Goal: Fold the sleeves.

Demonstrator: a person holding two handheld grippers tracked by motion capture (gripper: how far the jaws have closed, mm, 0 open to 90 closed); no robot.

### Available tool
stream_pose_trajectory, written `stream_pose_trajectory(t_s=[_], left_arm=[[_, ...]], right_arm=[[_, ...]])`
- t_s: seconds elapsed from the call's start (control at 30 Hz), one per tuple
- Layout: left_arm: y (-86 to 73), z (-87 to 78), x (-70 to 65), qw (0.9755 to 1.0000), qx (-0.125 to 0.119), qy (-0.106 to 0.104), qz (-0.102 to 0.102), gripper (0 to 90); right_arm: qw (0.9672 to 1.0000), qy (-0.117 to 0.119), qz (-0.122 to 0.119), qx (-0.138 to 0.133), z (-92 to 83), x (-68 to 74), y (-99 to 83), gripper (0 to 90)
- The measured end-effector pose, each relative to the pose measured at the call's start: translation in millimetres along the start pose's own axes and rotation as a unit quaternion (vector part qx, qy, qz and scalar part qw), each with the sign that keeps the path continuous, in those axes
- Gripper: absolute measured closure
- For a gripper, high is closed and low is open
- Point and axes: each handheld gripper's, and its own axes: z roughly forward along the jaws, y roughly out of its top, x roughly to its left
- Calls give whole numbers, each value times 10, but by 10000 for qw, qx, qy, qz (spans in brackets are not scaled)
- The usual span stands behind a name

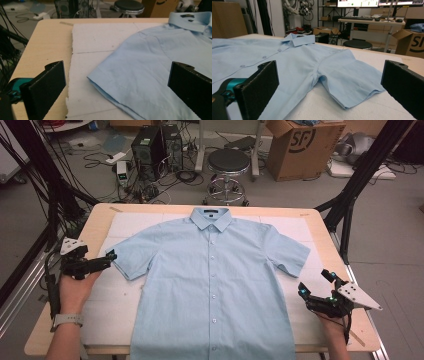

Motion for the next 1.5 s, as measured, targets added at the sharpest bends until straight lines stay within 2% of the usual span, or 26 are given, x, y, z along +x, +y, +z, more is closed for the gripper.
stream_pose_trajectory(t_s=[0.03, 0.13, 0.17, 0.27, 0.3, 0.37, 0.43, 0.53, 0.6, 0.73, 0.83, 0.9, 1.03, 1.27, 1.33, 1.4, 1.5], left_arm=[[0, 0, 0, 10000, 0, 0, 0, 20], [76, 148, 70, 9999, 77, 88, 47, 20], [72, 193, 92, 10000, 3, 53, 59, 20], [51, 249, 134, 9999, 40, 100, -33, 20], [8, 319, 188, 9995, 218, 105, -180, 20], [-30, 377, 247, 9988, 353, 39, -350, 27], [-48, 402, 282, 9989, 337, 63, -328, 112], [-67, 433, 317, 9983, 366, -84, -454, 286], [-78, 454, 316, 9980, 394, -119, -477, 355], [-90, 486, 287, 9976, 520, -144, -427, 474], [-116, 532, 264, 9967, 733, -24, -347, 544], [-123, 535, 284, 9957, 830, 26, -410, 587], [-116, 518, 306, 9952, 838, -44, -510, 656], [-128, 545, 294, 9946, 856, -127, -573, 693], [-123, 540, 288, 9941, 945, -64, -536, 751], [-116, 531, 279, 9937, 967, -43, -570, 861], [-104, 520, 269, 9940, 952, -61, -532, 890]], right_arm=[[10000, -11, 26, 20, -3, 0, 0, 2], [10000, -3, 20, 30, -1, -6, -1, 2], [10000, 0, 16, 22, 0, -7, -2, 2], [10000, -2, 34, 33, 3, -14, -4, 2], [10000, -5, 24, 34, 5, -18, -7, 2], [10000, -7, 26, 57, 6, -18, -8, 2], [10000, 15, 50, 74, 9, -12, -9, 1], [10000, 19, -1, 78, 16, -11, -10, 2], [9999, 21, 50, 97, 22, -3, -10, 2], [9999, 39, -24, 101, 31, -10, -13, 2], [9999, 60, 2, 121, 29, 1, -11, 2], [9999, 71, 15, 117, 29, 5, -11, 2], [9999, 72, -1, 127, 33, 0, -13, 2], [9998, 101, -47, 151, 43, 9, -13, 2], [9998, 99, -60, 150, 44, 9, -13, 2], [9998, 93, -44, 173, 49, 12, -16, 2], [9998, 96, -24, 194, 51, 16, -16, 2]])
